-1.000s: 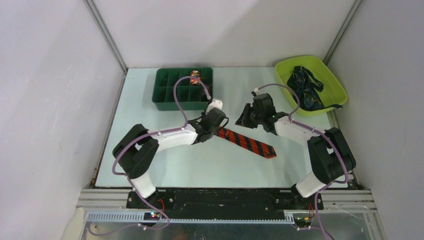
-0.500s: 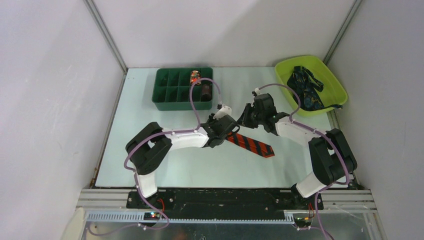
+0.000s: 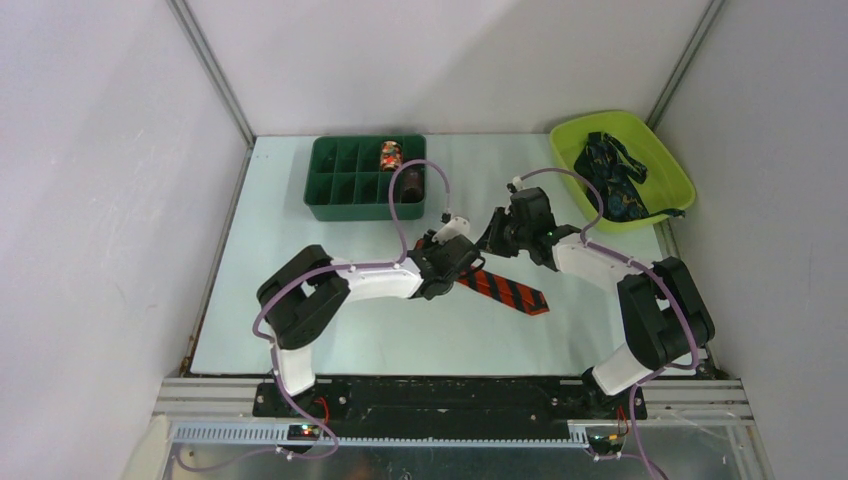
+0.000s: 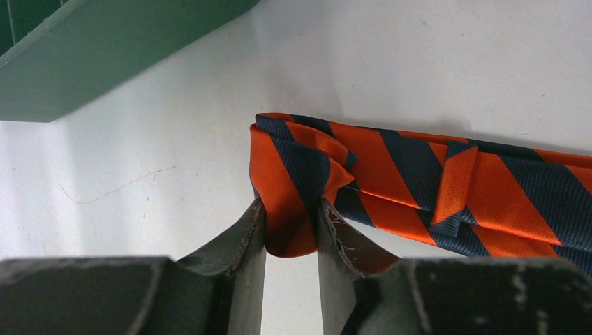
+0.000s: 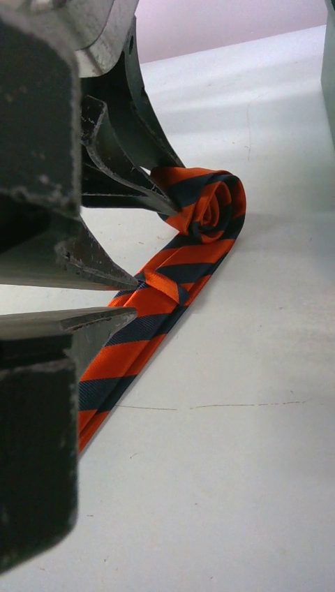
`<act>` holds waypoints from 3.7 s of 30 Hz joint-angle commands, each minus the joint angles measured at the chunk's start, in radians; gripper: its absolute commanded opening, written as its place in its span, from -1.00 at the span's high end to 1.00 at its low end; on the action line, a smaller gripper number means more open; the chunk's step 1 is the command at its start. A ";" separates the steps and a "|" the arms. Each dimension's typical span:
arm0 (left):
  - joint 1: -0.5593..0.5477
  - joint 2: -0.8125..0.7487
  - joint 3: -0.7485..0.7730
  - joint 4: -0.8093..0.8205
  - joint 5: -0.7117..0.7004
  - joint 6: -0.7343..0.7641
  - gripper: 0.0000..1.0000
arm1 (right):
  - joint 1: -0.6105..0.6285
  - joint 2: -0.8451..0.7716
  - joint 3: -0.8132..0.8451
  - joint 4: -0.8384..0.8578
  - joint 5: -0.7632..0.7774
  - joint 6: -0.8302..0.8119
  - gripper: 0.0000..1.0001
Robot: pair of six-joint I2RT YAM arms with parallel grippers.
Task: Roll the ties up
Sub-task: Roll the tie at the center of the board.
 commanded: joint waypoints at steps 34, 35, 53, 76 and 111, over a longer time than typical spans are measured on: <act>-0.027 -0.027 0.036 0.021 0.327 -0.022 -0.12 | -0.015 -0.020 0.000 0.029 -0.013 -0.007 0.64; -0.025 -0.028 0.036 0.021 0.327 -0.023 -0.12 | -0.015 -0.021 0.000 0.029 -0.012 -0.007 0.64; -0.006 -0.113 0.064 0.008 0.270 -0.022 -0.26 | -0.061 -0.046 0.001 0.042 -0.008 -0.075 0.34; 0.341 -0.580 -0.224 0.086 0.458 -0.234 -0.35 | 0.081 0.120 0.329 -0.167 -0.015 -0.544 -0.69; 0.583 -0.797 -0.427 0.071 0.510 -0.348 -0.40 | 0.348 0.529 0.666 -0.396 0.225 -0.908 -0.99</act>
